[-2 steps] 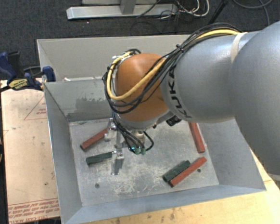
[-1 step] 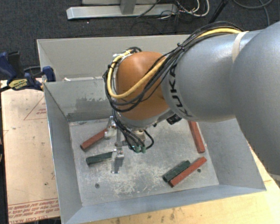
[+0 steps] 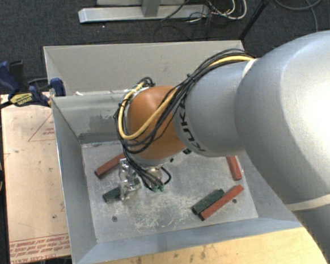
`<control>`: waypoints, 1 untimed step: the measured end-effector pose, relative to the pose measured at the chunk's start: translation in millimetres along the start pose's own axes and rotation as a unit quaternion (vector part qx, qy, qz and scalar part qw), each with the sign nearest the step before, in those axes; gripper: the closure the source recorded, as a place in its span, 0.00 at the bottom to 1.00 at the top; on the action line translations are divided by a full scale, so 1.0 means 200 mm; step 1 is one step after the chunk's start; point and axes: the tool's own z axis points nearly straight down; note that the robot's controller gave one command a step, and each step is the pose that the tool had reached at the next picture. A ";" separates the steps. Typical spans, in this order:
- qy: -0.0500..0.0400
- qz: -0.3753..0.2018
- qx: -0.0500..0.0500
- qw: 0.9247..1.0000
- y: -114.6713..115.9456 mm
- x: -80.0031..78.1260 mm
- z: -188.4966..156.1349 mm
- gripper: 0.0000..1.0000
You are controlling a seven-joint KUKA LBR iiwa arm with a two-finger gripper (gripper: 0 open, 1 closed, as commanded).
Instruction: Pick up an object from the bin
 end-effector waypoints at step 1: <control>0.000 0.000 0.000 1.000 0.00 0.00 0.00 1.00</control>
Offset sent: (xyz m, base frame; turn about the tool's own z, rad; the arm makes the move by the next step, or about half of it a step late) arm 0.0014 0.0046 0.1270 0.0125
